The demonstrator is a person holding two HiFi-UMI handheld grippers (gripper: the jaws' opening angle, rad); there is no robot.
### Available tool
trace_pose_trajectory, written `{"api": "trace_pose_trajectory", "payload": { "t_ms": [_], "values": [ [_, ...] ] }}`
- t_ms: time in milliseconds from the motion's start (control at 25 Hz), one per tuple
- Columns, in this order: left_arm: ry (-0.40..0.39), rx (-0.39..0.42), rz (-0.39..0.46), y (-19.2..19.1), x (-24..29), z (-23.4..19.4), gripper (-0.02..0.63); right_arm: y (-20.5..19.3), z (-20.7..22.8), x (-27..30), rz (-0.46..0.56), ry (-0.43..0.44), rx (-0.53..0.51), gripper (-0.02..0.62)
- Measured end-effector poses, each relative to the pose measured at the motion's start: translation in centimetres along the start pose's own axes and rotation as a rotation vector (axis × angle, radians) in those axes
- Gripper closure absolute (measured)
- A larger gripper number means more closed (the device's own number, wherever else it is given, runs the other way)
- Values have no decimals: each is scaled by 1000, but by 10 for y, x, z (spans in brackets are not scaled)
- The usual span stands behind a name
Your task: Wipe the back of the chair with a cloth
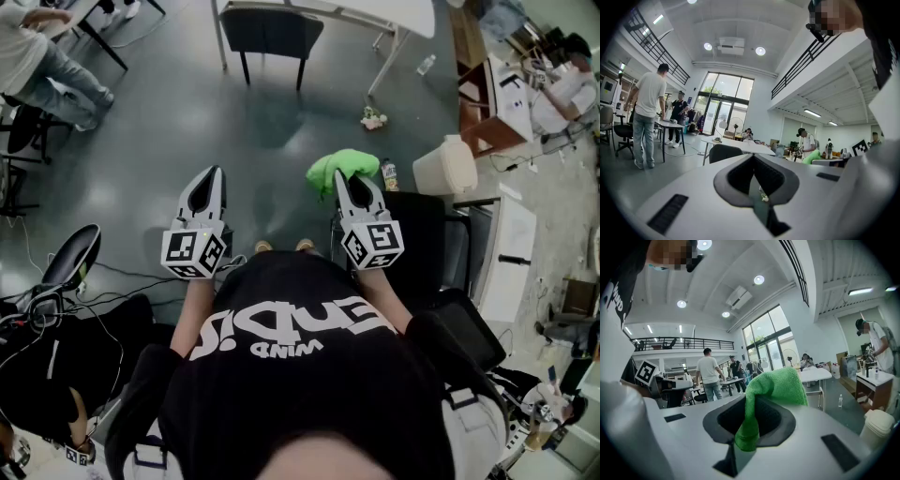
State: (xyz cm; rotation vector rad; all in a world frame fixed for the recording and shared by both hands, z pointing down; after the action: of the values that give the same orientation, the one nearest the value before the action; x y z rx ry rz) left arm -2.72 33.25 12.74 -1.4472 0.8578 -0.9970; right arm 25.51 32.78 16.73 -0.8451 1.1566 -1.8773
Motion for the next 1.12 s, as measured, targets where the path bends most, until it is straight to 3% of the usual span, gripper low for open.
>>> {"api": "trace_pose_trajectory", "payload": {
  "t_ms": [640, 920, 1120],
  "values": [
    [43, 13, -15, 13, 32, 16, 607, 6, 34, 1, -24, 85, 90, 548],
    [49, 13, -16, 8, 57, 7, 606, -5, 52, 20, -37, 82, 105, 548],
    [30, 18, -15, 13, 102, -29, 606, -3, 62, 60, -51, 53, 108, 548]
  ]
}}
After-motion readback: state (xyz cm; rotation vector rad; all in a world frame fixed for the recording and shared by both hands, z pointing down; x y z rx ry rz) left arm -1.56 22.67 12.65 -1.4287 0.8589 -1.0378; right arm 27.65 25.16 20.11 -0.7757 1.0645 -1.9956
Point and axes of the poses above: the fingertips, and each gripper's own axes: x forward along the fingers, z to its right, y out of its top, the point moved 5 cm from there along -x, backward along the fingers, and after that the axes turned 10 degrees about x, right-handed, at the moved point
